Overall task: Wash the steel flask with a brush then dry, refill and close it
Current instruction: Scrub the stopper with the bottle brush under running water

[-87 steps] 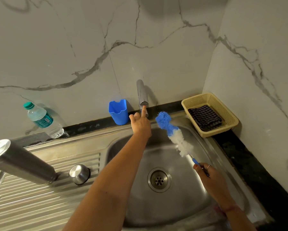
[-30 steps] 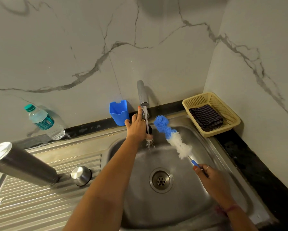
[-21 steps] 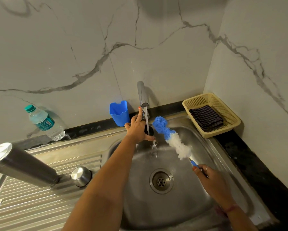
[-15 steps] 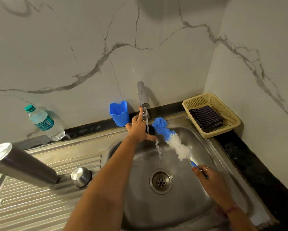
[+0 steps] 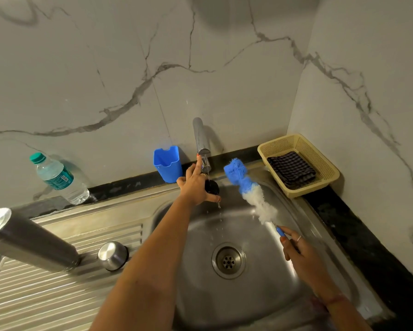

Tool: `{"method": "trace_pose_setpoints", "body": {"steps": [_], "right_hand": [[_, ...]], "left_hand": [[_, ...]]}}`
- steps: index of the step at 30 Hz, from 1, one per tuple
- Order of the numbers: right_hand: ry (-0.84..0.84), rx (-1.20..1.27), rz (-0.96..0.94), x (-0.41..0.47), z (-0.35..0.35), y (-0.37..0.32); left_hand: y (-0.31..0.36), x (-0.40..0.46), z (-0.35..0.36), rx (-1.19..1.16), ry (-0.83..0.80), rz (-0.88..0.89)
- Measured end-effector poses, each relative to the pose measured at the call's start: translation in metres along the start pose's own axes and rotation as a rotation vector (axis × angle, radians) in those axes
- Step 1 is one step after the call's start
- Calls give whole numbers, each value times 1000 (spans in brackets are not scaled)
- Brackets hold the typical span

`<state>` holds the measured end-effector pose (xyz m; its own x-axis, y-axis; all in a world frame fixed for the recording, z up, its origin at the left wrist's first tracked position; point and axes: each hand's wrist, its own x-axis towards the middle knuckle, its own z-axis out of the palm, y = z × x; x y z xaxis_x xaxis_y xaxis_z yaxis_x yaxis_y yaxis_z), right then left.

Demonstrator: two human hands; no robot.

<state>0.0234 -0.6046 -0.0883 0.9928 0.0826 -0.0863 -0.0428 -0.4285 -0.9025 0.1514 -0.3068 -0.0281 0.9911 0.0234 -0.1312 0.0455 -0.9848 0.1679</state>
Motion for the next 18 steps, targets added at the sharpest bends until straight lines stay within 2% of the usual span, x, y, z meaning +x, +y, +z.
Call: {"method": "trace_pose_setpoints", "body": {"steps": [6,12,15,18], "right_hand": [[-84,255,135,3,-5,-11],[14,48,215,5,-2,-24],[47,23,184,-1,2,-39],[28,15,143,-1,-1,-48]], "left_hand": [[-2,-3,2,-84,30,-18],[-10,-20,13,-518,63,-31],[-11,-30,19,-654,57,-94],[-9,-41,29,-887,90,-155]]}}
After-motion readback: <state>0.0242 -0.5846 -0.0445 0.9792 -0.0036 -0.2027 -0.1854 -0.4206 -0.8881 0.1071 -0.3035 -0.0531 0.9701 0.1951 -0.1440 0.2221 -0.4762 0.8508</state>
